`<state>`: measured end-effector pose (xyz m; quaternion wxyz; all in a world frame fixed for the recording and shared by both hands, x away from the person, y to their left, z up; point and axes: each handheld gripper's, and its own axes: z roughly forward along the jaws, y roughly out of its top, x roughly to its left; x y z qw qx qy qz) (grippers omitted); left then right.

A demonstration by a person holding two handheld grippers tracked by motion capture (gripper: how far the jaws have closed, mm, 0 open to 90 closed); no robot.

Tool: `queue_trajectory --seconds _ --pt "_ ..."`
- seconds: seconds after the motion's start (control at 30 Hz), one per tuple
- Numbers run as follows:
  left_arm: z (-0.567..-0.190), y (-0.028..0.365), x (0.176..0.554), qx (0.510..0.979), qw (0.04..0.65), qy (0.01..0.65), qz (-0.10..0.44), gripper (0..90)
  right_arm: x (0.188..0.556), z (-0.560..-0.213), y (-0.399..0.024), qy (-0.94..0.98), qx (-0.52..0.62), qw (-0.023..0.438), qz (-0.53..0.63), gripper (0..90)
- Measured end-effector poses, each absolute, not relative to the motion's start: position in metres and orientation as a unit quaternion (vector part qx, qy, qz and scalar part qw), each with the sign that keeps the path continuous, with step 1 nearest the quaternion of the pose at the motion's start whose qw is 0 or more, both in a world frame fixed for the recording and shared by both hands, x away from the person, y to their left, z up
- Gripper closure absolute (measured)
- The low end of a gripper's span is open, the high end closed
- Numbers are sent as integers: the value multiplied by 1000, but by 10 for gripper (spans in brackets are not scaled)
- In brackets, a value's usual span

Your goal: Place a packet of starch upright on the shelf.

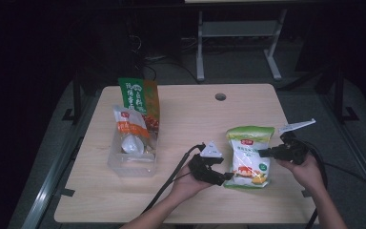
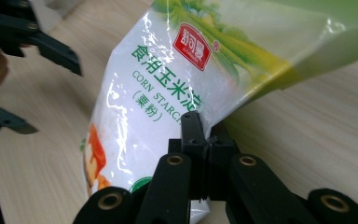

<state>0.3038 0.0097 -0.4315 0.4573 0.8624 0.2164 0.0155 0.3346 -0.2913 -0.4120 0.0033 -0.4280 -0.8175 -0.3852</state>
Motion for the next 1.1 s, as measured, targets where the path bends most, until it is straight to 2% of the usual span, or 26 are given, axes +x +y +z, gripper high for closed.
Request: queue_trajectory --seconds 0.2,0.37,0.47,0.53,0.7,0.8,1.0,1.1 --pt "-428 3 311 858 462 223 3 345 322 -398 -287 -820 -404 -17 -406 887" --pt "-426 0 319 847 476 236 -26 386 312 -390 -284 -821 -375 -26 -430 888" --pt "-424 0 322 837 491 237 -42 457 307 -385 -281 -823 -358 -35 -440 889" --pt "-421 -1 323 833 499 234 -49 551 305 -382 -278 -823 -353 -39 -444 890" --pt "-417 3 324 831 501 239 -24 726 301 -375 -271 -823 -338 -59 -453 890" --pt "-411 8 325 830 501 246 9 819 300 -372 -268 -817 -334 -67 -466 889" --pt "-408 12 325 842 484 233 50 851 301 -375 -256 -827 -322 -91 -452 882" --pt "-409 12 322 848 476 222 66 856 303 -383 -256 -834 -323 -81 -439 873"
